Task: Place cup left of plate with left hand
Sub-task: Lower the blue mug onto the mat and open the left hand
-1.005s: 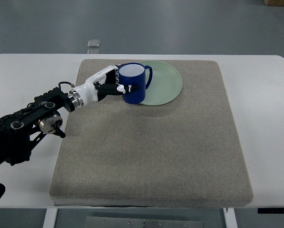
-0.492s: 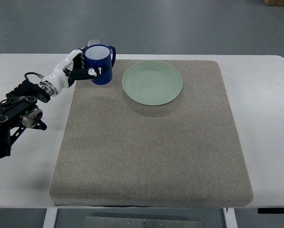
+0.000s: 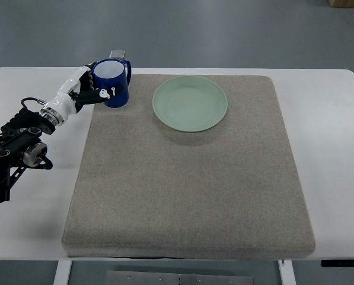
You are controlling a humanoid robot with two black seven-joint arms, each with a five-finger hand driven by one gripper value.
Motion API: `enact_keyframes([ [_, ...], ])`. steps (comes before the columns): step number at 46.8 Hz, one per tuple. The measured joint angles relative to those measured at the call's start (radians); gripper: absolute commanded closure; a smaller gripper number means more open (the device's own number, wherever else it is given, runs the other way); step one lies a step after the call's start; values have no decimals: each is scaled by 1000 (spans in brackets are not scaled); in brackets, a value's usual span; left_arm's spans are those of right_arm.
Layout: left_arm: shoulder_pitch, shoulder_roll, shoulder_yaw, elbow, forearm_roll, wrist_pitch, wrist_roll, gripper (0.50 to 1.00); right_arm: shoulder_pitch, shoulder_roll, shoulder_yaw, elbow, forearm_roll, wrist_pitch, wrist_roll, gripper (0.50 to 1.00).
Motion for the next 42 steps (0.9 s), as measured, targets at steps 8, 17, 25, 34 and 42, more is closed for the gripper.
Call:
enact_keyframes([
  [8, 18, -20, 2, 4, 0, 0, 0, 1000, 0, 0, 0, 1, 0, 0, 0, 566],
  [17, 33, -47, 2, 15, -1, 7, 0, 1000, 0, 0, 0, 1, 0, 0, 0, 566],
  [25, 34, -53, 2, 25, 6, 39, 0, 1000, 0, 0, 0, 0, 0, 0, 0, 566],
  [34, 34, -55, 3, 27, 9, 56, -1, 1000, 0, 0, 0, 0, 0, 0, 0, 566],
  [42, 36, -55, 3, 27, 3, 79, -1, 960, 0, 0, 0, 1, 0, 0, 0, 566],
])
